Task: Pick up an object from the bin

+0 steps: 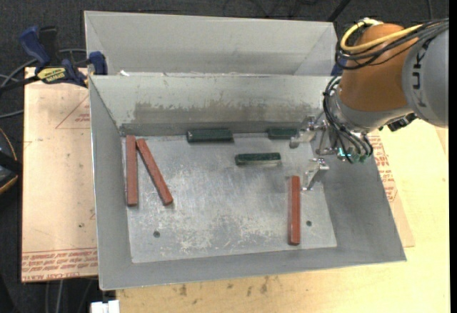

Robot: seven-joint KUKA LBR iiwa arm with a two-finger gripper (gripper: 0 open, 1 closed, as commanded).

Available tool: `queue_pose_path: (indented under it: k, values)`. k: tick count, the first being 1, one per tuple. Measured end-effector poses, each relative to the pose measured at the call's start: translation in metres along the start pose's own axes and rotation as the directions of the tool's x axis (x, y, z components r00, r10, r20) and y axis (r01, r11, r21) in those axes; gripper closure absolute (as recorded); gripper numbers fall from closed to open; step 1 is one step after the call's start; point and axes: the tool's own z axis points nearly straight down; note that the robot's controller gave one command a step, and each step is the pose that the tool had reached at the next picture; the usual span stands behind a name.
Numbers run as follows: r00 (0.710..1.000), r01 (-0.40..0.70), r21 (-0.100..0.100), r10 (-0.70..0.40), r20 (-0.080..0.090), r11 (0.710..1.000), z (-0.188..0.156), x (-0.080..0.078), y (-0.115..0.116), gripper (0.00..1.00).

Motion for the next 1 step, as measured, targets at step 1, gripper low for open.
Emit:
queue_pose_path:
  k: [1]
  values:
    - [1.000,0.002,0.001,-0.002,0.008,1.000,-0.0046,-0.0019,0.0002,0.00]
